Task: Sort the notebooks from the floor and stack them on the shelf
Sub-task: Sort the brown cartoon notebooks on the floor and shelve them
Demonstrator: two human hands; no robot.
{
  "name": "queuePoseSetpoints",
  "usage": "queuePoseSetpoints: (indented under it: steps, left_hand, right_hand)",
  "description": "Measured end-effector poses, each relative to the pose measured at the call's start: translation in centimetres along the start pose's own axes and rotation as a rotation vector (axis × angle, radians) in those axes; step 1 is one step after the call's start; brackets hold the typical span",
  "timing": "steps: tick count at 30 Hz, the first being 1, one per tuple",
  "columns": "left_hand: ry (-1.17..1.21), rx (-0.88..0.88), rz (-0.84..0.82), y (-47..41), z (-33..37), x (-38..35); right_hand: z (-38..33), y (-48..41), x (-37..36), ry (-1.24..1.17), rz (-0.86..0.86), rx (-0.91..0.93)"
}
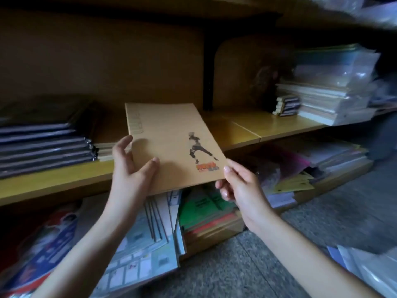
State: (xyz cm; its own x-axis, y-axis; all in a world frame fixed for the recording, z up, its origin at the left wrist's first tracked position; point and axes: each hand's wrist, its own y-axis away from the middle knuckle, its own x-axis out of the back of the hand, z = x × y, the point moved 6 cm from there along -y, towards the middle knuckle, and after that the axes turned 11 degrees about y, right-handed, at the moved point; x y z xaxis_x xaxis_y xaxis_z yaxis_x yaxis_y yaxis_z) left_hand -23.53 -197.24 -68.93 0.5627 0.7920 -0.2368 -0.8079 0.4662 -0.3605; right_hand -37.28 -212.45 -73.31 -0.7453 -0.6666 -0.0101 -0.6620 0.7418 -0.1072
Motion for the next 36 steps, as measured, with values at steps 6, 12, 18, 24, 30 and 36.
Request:
queuePoseSetpoints:
  steps: [6,12,18,24,30,36]
  left_hand:
    - [-0.366,-0.051,-0.046,-0.2,1.6,1.6]
    - [-1.086,-0.161,-0.013,-0.6,0.5,1.8]
    - [-1.270,-0.312,-0.164,-0.9,-2.1,-0.3]
    - [-1.468,-0.322,-0.140,-2.8,-2.7,-0.1]
    - [-1.576,-0.347,-0.124,-3.8,-3.3,0.0]
    - [-1.607,-0.397,-0.092,-4.0,-3.8,-0.1]
  right_hand:
    - [-2.0,-4.9,-4.3,0.005,0.001,-0.107]
    - [-2.8,-7.6,-7.0,0.166,-0.110,-0.149]
    - [-3.5,-9.1,-8.7,0.379,-0.156,-0.046]
    - [-4.4,-10.6,-9.1,0.871,0.033,0.345]
    - [-3.5,-9.0,-9.7,1.039,0.040,0.593]
    - [-3.1,-9.1,-9.9,1.086,0.013,0.670]
